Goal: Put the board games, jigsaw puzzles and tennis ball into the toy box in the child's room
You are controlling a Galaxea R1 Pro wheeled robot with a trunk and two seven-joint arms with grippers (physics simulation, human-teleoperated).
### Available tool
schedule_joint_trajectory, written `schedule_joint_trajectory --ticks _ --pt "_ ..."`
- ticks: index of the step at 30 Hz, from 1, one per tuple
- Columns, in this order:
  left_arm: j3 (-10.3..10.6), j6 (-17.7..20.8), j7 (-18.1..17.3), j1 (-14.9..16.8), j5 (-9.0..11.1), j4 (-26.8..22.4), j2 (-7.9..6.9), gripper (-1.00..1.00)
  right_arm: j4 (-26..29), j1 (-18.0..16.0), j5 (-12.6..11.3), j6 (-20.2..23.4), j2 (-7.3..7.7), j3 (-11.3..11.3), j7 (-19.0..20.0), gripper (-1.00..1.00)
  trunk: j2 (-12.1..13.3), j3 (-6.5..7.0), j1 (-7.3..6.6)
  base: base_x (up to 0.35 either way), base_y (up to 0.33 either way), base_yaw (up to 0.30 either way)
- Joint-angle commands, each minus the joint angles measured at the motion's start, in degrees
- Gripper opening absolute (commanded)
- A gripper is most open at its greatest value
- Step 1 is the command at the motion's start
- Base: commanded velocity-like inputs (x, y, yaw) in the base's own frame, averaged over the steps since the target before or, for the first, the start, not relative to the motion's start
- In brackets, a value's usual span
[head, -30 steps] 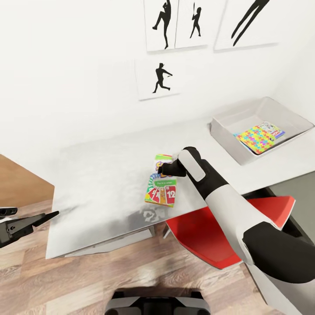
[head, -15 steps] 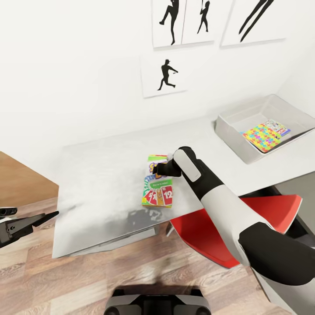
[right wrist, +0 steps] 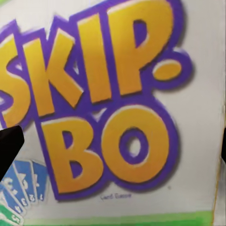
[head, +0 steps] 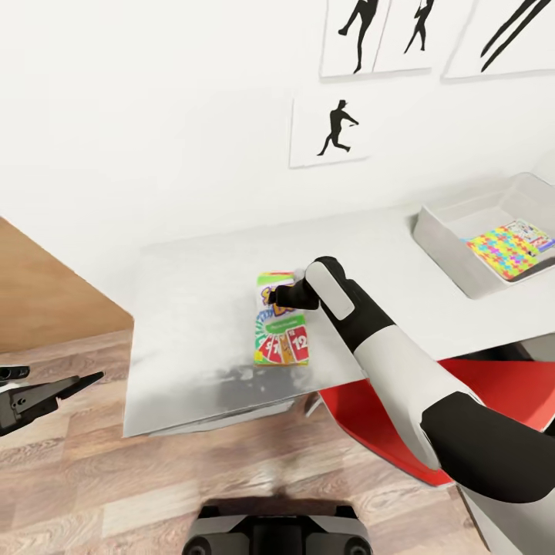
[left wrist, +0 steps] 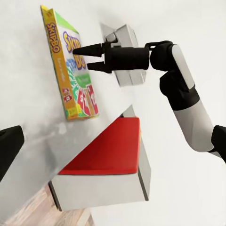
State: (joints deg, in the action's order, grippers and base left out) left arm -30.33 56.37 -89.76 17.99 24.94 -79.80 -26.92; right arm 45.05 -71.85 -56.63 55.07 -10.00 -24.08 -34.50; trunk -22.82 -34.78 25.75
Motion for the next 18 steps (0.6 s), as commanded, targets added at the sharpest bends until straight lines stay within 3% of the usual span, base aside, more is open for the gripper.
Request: schedule_joint_trajectory --ticks 1,14,18 --pt "0.01 0.6 -0.24 0.03 -0.04 0.0 -0.04 1.0 0.04 -0.05 -0.58 0.04 0.0 -0.08 -0.57 1.0 -0.1 -0.13 0.03 0.0 0.082 0.243" --pt "-0.74 0.65 -0.24 0.03 0.02 0.0 -0.06 1.0 0.04 -0.05 -0.58 0.07 0.0 -0.17 -0.56 1.0 -0.1 -0.72 0.03 -0.001 0.069 0.243" --pt "-0.78 0.66 -0.24 0.03 -0.04 0.0 -0.06 1.0 0.04 -0.05 -0.58 0.16 0.0 -0.18 -0.56 1.0 -0.1 -0.79 0.03 -0.079 0.094 0.092"
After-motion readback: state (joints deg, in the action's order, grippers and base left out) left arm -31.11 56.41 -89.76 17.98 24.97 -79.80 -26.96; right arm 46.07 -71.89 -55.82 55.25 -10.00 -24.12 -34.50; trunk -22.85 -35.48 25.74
